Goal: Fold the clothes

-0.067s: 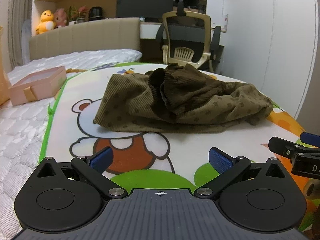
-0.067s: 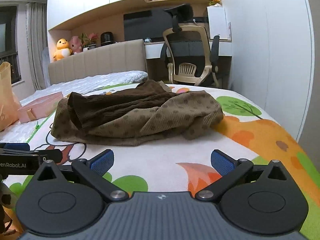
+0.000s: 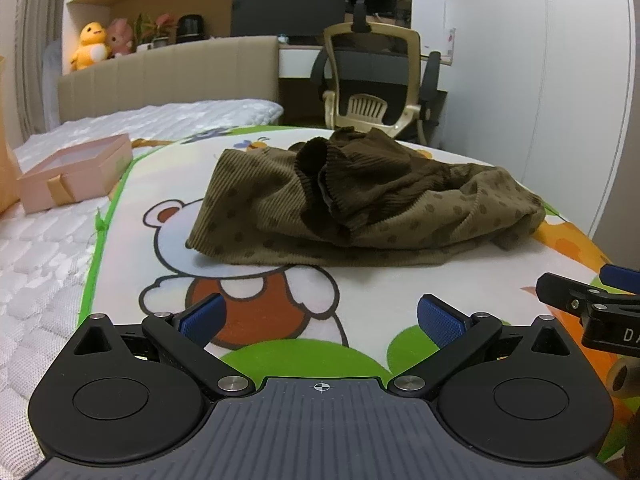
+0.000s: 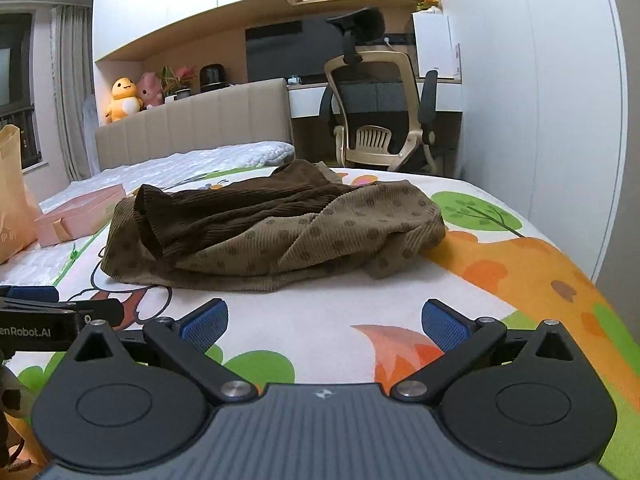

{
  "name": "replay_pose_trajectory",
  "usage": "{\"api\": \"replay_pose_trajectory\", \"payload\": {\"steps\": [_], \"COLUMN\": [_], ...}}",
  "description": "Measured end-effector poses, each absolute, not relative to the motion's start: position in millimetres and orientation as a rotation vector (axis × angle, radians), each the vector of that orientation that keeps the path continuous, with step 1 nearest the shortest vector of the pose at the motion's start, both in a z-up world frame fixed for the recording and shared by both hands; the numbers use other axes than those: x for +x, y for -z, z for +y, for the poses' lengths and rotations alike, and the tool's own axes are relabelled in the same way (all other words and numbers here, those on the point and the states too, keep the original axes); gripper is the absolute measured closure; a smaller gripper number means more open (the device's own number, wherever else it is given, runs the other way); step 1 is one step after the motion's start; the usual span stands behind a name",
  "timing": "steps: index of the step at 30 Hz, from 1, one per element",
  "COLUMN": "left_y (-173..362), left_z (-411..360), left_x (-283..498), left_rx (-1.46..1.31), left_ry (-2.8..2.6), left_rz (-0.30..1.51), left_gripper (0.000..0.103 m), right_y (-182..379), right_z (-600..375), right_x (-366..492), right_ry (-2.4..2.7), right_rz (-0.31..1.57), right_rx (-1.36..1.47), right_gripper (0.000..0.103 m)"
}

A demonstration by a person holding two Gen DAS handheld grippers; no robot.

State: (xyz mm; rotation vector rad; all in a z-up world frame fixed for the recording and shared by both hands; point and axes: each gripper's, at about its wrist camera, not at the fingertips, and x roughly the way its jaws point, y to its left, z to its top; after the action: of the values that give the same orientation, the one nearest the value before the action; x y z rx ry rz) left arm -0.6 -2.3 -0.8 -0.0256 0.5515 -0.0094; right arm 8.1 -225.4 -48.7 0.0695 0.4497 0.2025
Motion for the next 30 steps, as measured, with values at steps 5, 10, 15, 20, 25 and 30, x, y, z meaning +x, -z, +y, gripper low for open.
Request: {"api": "replay_pose_trajectory", "payload": {"steps": [5, 10, 15, 20, 25, 30], "left_y": [2.2, 1.0, 1.7, 2.6, 5.9, 8.4], "left_z": [-6.3, -0.8, 0.4, 0.7, 1.5, 1.6], "left_x": [-1.5, 0.4, 1.1, 2.2, 3.6, 4.7], "left_rx": [-0.012, -0.036, -0.038, -0.039, -0.040, -0.047], "left_ry": [0.014, 0.018, 0.019, 0.017, 0.015, 0.020], "left_rz": [0.550, 0.575, 0.581, 0.589, 0.607, 0.621], "left_gripper": [0.000, 0.000, 0.000, 0.000, 0.000, 0.000], "right_y": [49.9, 50.4, 52.4, 53.3, 56.6, 57.3], "right_z": [-225.3, -227.4, -222.6, -223.6, -223.5, -223.0], "right_x": [4.6, 10.9, 10.9, 11.6, 14.8, 15.5], "right_ry": [-0.210, -0.209, -0.199, -0.199, -0.202, -0.201], "right_rz": [0.432, 0.455, 0.462, 0.468, 0.488, 0.495], "right_rx": [0.049, 0.052, 0.049, 0.052, 0.057, 0.057], "right_gripper": [0.000, 0.000, 0.000, 0.000, 0.000, 0.000]}}
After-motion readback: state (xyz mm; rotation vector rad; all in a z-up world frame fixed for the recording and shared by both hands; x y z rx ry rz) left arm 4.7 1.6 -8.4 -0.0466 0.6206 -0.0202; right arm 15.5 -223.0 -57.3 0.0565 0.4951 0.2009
